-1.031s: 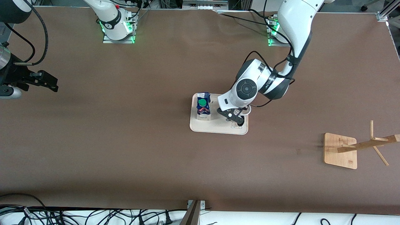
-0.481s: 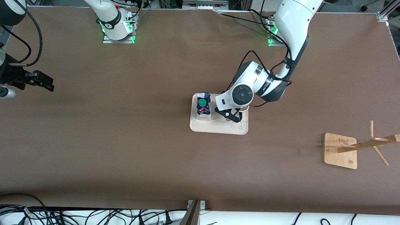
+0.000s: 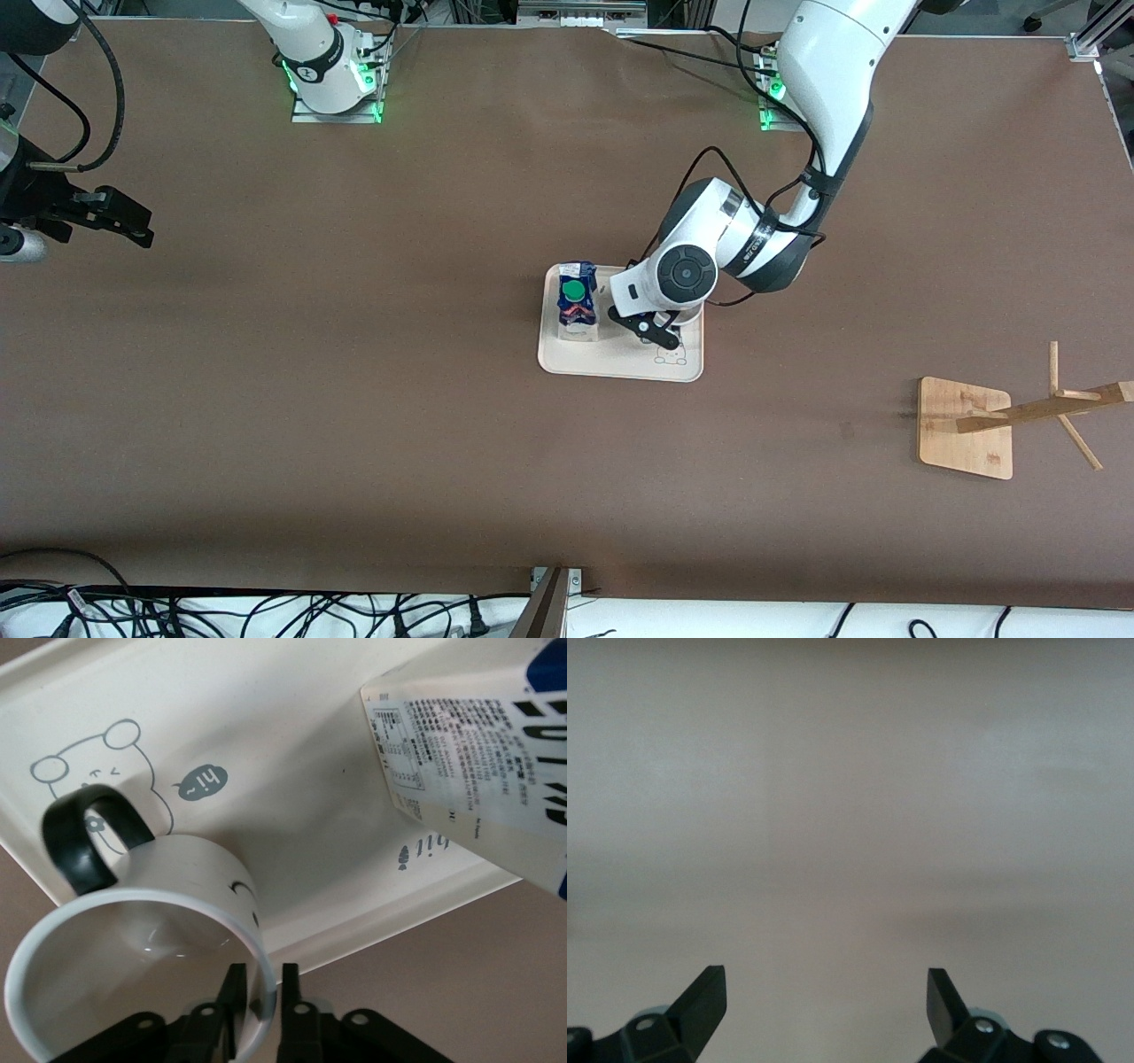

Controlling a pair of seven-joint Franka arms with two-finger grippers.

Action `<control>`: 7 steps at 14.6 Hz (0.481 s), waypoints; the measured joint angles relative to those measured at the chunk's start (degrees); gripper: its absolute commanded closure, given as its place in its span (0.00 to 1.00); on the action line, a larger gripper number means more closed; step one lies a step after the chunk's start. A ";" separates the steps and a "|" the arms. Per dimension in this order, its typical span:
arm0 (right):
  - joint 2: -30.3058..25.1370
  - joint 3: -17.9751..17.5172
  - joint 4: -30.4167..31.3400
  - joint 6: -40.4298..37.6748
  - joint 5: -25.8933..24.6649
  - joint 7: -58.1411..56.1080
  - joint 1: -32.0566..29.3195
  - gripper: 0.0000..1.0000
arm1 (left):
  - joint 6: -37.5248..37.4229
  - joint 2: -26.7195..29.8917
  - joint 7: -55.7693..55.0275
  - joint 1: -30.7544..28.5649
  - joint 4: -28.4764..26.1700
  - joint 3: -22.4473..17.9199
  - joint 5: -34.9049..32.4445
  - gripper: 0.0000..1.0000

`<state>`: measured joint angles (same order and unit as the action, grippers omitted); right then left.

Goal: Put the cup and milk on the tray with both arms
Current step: 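Lower the mug onto the tray beside the carton and release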

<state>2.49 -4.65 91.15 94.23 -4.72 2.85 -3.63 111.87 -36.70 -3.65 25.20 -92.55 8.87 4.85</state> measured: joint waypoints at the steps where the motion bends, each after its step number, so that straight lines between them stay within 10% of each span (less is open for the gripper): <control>1: -0.03 0.00 0.05 0.00 0.00 0.00 0.00 0.00 | 0.09 -0.06 1.35 0.00 0.09 -0.04 0.00 0.00; 7: -0.03 -0.06 0.20 -0.08 0.00 0.00 0.00 0.00 | 1.06 -0.15 5.23 0.00 0.57 -0.42 2.31 0.00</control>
<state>2.47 -4.70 91.35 94.16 -4.72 2.85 -3.63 112.93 -36.85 1.58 25.19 -91.98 8.46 7.15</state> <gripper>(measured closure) 0.000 0.057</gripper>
